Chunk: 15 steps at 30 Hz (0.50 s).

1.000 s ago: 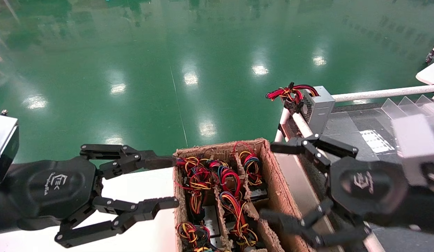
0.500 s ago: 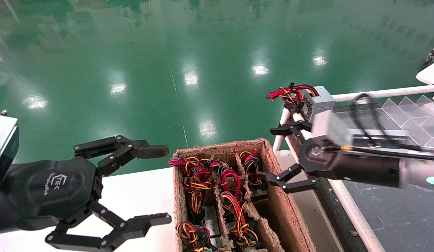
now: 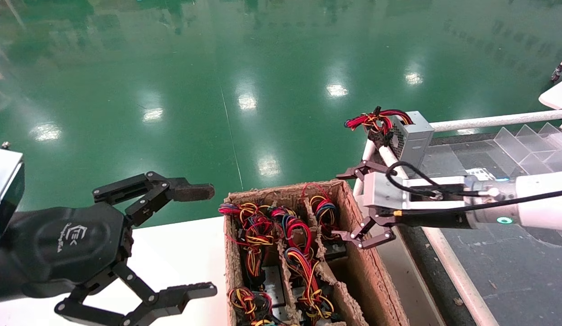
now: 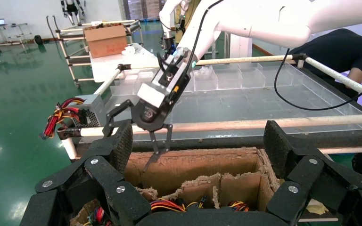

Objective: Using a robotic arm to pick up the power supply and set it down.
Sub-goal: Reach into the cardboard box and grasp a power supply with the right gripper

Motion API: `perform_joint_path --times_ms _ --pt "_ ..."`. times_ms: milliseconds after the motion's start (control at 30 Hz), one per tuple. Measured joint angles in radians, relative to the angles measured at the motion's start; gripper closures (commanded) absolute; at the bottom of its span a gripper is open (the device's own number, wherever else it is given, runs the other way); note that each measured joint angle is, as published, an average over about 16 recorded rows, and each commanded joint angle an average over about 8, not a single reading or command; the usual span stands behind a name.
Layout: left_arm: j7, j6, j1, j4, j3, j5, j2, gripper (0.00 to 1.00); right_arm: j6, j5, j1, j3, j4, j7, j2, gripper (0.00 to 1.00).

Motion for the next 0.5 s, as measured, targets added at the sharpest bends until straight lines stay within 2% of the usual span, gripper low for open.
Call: perform_joint_path --times_ms 67,133,167,333,433,500 --pt "0.0 0.0 0.0 0.0 0.0 0.0 0.0 0.0 0.014 -0.016 0.002 -0.006 -0.008 -0.027 -0.012 0.0" --pt "0.0 0.0 0.0 0.0 0.0 0.0 0.0 0.0 0.027 -0.03 0.004 -0.011 -0.014 -0.05 -0.023 0.15" --pt "0.0 0.0 0.0 0.0 0.0 0.0 0.0 0.0 0.034 -0.037 0.004 -0.013 -0.017 -0.06 -0.028 0.24" --pt "0.0 0.0 0.0 0.0 0.0 0.0 0.0 0.0 0.068 -0.067 0.006 -0.024 -0.032 -0.099 -0.052 0.87" --pt "0.0 0.0 0.0 0.0 0.0 0.0 0.0 0.0 0.085 -0.083 0.007 -0.03 -0.042 -0.116 -0.064 1.0" --pt "0.0 0.0 0.0 0.0 0.001 0.0 0.0 0.0 0.095 -0.092 0.009 -0.033 -0.05 -0.125 -0.071 1.0"
